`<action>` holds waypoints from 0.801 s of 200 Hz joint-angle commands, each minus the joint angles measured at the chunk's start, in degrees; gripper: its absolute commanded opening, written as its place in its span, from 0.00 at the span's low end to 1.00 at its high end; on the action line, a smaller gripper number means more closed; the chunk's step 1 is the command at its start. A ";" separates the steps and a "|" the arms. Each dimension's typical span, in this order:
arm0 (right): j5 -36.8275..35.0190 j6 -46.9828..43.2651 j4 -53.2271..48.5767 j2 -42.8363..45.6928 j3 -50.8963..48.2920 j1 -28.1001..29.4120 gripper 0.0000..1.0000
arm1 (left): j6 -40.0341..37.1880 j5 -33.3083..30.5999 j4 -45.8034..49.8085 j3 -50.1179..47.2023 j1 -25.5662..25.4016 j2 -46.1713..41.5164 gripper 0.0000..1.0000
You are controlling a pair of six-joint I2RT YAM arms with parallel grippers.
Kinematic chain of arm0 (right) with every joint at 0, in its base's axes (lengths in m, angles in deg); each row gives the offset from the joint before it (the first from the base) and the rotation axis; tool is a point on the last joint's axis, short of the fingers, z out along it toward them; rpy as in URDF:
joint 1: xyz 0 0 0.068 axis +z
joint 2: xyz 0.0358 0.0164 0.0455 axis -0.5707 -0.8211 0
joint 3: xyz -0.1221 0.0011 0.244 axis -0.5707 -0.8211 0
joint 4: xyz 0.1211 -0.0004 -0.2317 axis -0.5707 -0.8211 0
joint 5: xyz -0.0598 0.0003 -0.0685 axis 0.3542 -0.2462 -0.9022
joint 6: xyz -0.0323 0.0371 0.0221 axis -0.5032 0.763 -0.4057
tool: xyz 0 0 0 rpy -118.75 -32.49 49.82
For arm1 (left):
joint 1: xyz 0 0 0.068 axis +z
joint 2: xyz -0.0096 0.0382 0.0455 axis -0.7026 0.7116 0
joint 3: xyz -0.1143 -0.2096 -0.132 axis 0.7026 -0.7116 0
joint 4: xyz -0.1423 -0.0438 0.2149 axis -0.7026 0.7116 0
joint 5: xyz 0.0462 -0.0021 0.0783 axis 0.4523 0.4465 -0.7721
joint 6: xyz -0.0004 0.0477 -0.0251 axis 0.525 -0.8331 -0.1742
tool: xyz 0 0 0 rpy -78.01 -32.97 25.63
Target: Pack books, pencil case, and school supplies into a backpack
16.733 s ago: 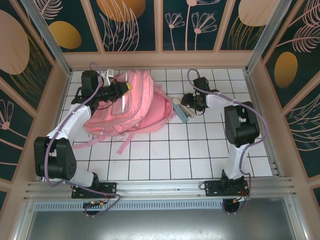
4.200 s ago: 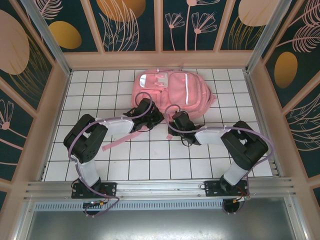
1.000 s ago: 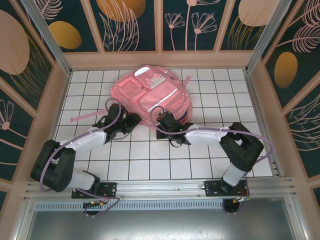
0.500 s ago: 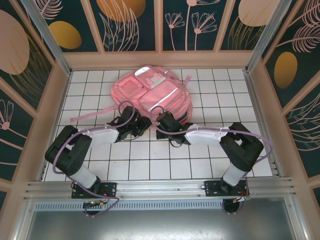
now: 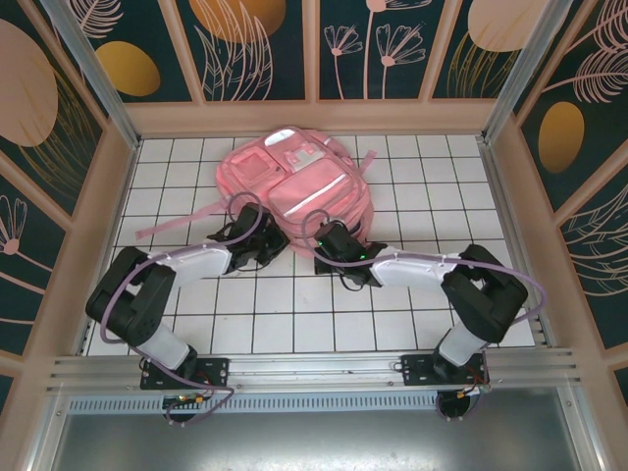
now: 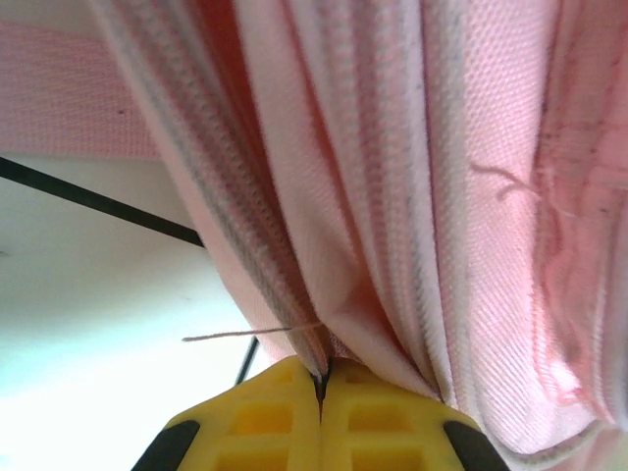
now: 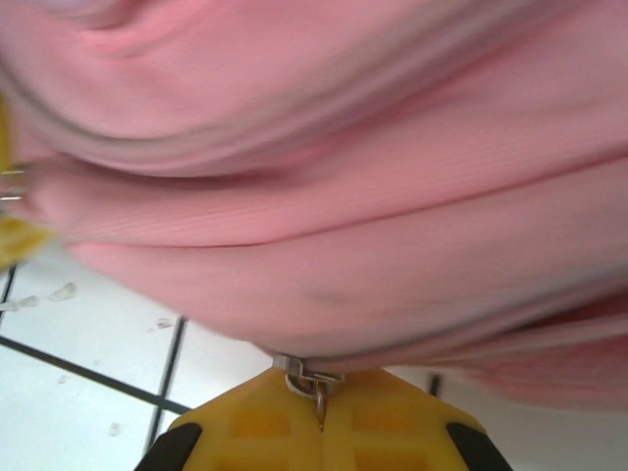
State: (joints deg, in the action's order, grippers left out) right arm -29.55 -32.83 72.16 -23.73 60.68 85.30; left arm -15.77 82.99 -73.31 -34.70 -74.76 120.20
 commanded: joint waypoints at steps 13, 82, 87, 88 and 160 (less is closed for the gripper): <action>-3.50 -2.64 -3.83 4.82 -3.36 -4.08 0.00 | -4.50 -7.32 4.74 -3.77 8.67 -7.82 0.00; 1.84 -7.73 -2.46 -2.20 7.20 1.91 0.00 | -16.38 -4.74 14.25 1.32 23.62 -8.72 0.00; 2.47 -7.95 -2.23 -3.42 8.34 2.74 0.00 | -17.17 -5.14 15.22 2.00 24.09 -8.81 0.00; 2.58 -7.97 -2.20 -3.63 8.49 2.88 0.00 | -17.27 -5.22 15.40 2.17 24.12 -8.81 0.00; 5.91 -6.71 -0.40 -12.07 16.55 8.04 0.00 | -9.68 2.15 17.72 -4.88 24.60 -18.44 0.42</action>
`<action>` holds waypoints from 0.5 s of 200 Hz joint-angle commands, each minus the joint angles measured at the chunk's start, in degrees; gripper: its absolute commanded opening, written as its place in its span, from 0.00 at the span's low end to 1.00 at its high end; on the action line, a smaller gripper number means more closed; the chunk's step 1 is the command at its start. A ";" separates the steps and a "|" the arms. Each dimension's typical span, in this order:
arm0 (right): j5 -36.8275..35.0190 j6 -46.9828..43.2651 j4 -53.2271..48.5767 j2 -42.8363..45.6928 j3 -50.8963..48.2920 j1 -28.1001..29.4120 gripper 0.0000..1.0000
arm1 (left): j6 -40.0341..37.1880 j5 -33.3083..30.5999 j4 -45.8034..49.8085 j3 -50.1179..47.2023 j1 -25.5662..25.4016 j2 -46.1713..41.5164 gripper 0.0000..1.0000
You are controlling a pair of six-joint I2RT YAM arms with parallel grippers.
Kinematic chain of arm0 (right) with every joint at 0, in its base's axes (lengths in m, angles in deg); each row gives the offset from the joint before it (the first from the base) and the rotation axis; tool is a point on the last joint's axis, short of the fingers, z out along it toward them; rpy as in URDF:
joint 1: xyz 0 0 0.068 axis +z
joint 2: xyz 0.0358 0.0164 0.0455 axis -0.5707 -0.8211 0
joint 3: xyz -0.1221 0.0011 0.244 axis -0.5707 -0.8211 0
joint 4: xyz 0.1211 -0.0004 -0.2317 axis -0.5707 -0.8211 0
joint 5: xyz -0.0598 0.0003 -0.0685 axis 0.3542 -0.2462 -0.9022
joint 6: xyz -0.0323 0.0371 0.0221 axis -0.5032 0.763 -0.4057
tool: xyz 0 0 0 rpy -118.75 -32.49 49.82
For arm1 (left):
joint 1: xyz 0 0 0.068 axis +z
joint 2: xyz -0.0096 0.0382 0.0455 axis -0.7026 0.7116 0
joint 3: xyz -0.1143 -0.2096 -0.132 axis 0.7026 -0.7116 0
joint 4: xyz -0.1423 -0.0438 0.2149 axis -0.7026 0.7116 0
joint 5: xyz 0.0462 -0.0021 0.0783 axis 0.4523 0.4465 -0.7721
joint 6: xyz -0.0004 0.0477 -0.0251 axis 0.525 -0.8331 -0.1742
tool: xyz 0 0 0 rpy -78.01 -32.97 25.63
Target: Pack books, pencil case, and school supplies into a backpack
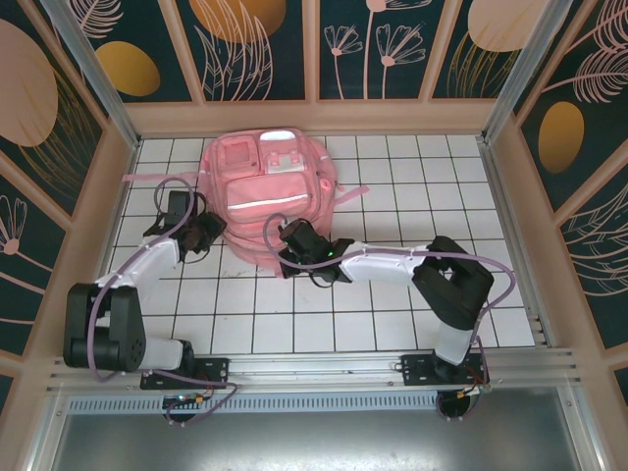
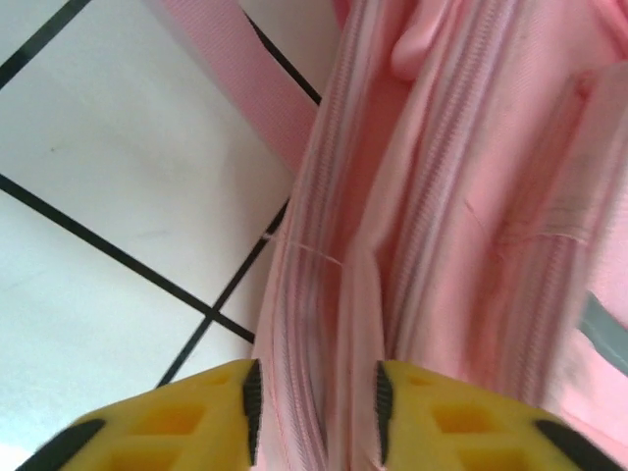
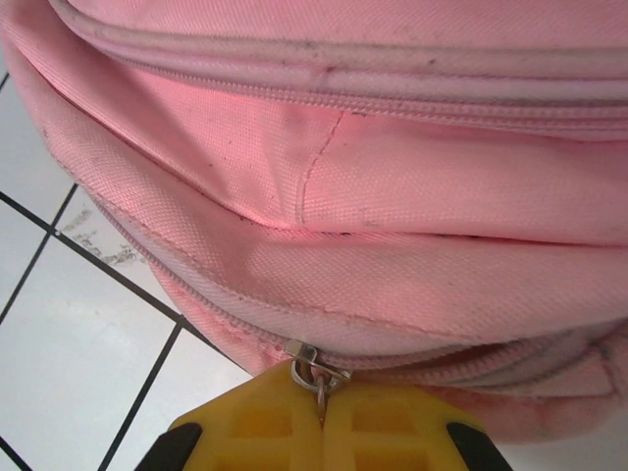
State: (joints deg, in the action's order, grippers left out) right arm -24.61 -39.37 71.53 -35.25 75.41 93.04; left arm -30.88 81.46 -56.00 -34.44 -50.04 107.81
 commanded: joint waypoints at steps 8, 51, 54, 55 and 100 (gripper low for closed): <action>1.05 -0.07 0.33 -0.74 1.89 0.30 0.00 | 8.56 5.27 -0.87 -7.87 -0.57 -8.32 0.43; 1.61 0.15 0.53 -1.21 2.26 0.34 0.00 | 23.91 6.08 -11.69 -15.94 -12.68 -13.84 0.45; 1.61 0.15 0.55 -1.15 2.25 0.35 0.00 | 24.96 6.26 -12.62 -16.11 -13.62 -13.36 0.45; 1.66 0.14 0.52 -1.17 2.25 0.32 0.00 | 25.10 6.34 -13.06 -16.12 -13.90 -13.19 0.45; 2.38 -0.10 0.66 -0.69 1.68 0.32 0.00 | 27.68 2.63 -17.18 -11.35 -21.53 -5.91 0.49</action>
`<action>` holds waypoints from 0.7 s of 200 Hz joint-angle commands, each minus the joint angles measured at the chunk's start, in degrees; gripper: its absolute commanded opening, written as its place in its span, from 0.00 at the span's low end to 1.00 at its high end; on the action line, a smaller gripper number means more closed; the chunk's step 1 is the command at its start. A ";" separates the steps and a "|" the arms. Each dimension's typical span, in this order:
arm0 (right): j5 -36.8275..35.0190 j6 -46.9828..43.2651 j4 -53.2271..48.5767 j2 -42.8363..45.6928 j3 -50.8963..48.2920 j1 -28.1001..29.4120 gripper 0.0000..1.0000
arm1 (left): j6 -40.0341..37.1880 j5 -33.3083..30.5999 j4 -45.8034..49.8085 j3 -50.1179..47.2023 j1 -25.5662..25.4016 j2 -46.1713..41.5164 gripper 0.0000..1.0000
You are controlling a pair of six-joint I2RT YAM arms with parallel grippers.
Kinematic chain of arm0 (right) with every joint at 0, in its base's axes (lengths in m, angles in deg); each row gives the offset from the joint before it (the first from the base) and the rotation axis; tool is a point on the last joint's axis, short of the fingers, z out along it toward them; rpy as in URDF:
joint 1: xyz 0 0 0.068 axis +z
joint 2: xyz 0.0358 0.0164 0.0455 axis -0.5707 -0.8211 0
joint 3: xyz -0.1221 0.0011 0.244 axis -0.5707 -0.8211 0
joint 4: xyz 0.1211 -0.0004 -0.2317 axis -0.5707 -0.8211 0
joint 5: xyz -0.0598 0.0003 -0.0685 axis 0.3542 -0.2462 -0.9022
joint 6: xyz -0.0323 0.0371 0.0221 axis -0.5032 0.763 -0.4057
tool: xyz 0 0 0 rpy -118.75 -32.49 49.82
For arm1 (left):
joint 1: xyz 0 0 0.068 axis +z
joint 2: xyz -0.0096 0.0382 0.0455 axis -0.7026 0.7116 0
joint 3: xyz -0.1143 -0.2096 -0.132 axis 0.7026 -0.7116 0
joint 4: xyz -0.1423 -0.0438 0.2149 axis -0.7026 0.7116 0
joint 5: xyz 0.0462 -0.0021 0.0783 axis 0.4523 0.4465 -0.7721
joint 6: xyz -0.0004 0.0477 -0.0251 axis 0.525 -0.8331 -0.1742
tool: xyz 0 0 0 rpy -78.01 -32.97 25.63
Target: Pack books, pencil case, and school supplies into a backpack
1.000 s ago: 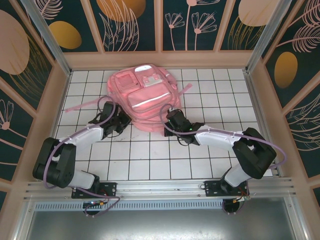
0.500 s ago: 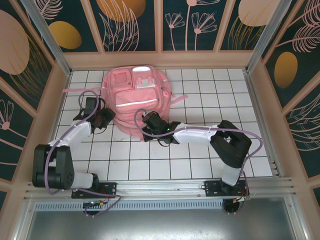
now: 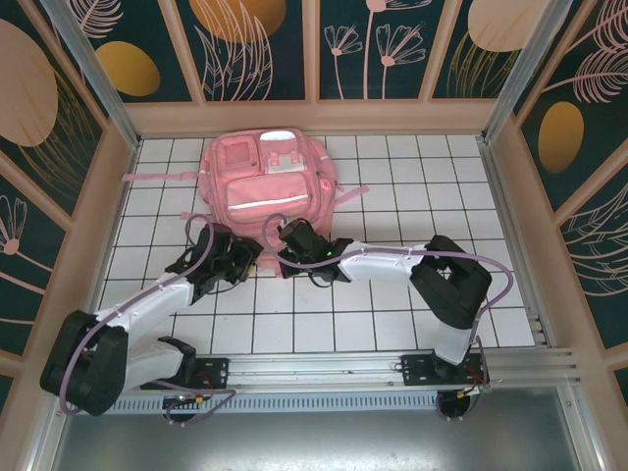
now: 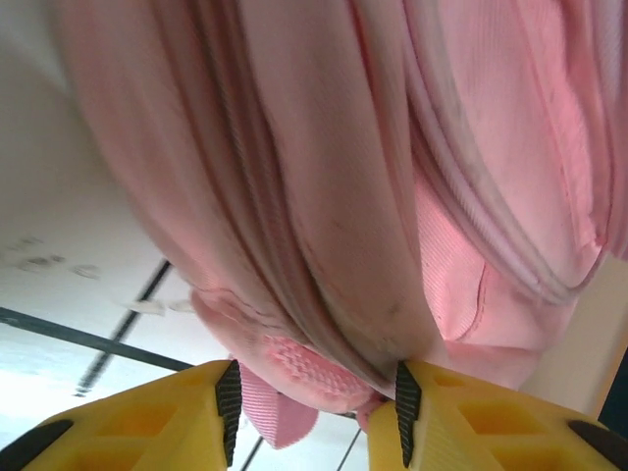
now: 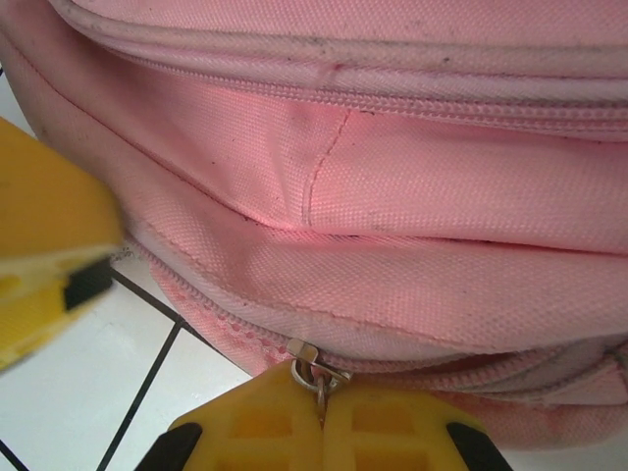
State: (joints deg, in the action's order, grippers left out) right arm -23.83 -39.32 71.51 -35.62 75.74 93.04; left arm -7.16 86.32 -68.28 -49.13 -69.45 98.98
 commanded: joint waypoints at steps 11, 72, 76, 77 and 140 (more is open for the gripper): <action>1.75 -0.08 0.77 -0.11 1.16 0.30 0.00 | 3.98 -3.17 -5.44 4.07 -2.63 4.66 0.51; 0.14 0.05 0.26 0.48 0.83 0.56 0.00 | 2.19 -7.13 -5.25 7.54 -3.91 11.58 0.10; -0.18 0.01 0.20 0.59 0.69 0.56 0.00 | 2.08 -7.79 -4.14 7.68 -3.92 11.42 0.03; -0.25 -0.04 0.18 0.63 0.65 0.56 0.00 | 2.02 -7.90 -3.82 7.78 -3.92 11.39 0.01; -4.92 -3.59 -1.96 4.67 -4.70 -4.12 0.00 | -3.65 -13.20 9.80 6.03 2.19 3.20 0.00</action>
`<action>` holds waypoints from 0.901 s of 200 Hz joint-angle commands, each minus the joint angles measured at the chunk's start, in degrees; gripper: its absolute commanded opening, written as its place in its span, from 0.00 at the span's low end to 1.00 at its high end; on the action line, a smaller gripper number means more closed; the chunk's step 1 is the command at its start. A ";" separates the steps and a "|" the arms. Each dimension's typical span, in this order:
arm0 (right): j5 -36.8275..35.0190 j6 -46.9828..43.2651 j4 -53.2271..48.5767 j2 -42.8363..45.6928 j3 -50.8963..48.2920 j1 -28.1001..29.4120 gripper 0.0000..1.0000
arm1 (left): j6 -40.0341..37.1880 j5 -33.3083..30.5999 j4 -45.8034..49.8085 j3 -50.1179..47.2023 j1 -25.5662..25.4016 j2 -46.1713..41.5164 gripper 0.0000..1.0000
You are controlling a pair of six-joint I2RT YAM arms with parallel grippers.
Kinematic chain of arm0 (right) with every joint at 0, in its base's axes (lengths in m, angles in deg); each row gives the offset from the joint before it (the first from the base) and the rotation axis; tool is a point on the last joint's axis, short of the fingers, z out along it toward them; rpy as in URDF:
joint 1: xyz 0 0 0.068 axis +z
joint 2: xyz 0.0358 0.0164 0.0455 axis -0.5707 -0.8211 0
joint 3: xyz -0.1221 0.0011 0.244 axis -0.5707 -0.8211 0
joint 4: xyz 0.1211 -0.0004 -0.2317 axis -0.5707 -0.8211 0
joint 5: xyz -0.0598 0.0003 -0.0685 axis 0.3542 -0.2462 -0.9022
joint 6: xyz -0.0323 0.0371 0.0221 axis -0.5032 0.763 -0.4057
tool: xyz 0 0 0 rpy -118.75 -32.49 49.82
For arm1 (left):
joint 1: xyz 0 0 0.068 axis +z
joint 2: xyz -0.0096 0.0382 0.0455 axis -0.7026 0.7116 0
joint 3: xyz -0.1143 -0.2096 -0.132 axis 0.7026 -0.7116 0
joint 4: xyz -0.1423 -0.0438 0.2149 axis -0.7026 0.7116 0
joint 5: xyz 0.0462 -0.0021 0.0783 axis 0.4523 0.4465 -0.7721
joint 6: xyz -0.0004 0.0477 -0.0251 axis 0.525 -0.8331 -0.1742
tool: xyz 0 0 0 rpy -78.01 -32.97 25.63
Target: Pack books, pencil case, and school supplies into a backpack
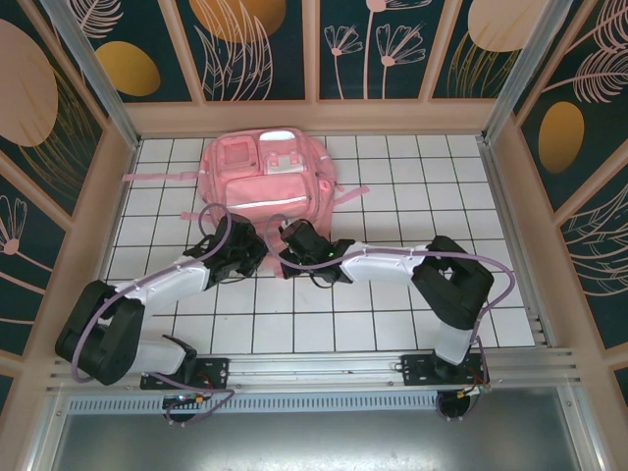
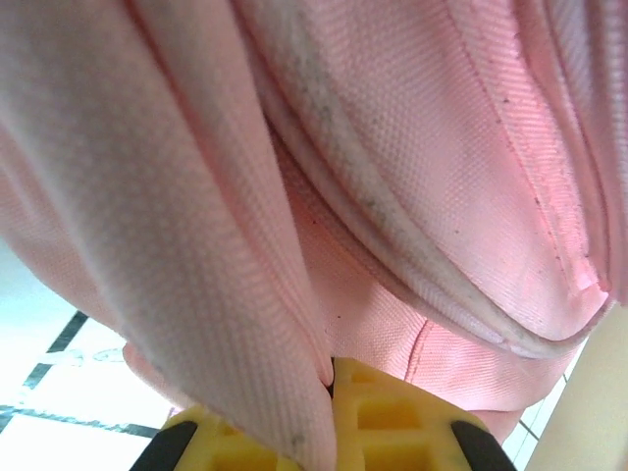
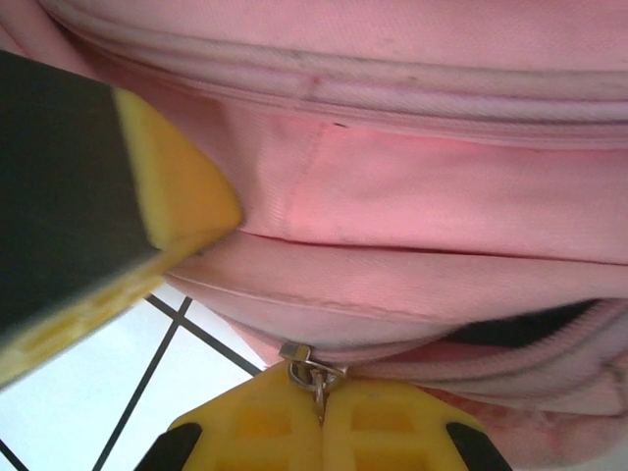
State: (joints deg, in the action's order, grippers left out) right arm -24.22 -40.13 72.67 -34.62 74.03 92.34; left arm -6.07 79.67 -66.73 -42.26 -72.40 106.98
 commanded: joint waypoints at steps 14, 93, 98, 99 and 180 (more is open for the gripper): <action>-5.00 -4.32 -3.57 4.50 -3.76 -5.22 0.00 | -7.12 -6.48 10.38 -2.00 8.87 -8.18 0.00; -4.07 -10.33 -4.37 2.18 -0.95 -11.75 0.00 | -26.98 -2.89 20.01 3.74 27.91 -6.06 0.00; -3.54 -10.14 -4.39 2.13 -0.77 -11.68 0.00 | -28.19 -2.94 20.20 4.38 28.80 -5.36 0.00; -3.45 -10.07 -4.41 2.13 -0.77 -11.67 0.00 | -28.38 -2.94 20.27 4.54 28.94 -5.22 0.00; -0.41 -5.40 -3.66 -0.40 3.17 -4.23 0.00 | -35.49 4.20 22.28 13.76 34.80 0.05 0.45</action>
State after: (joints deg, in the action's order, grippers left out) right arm -20.77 -47.89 73.10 -33.96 74.99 87.18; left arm -39.47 87.30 -43.56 -30.83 -39.66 108.40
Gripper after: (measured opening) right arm 0.061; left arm 0.356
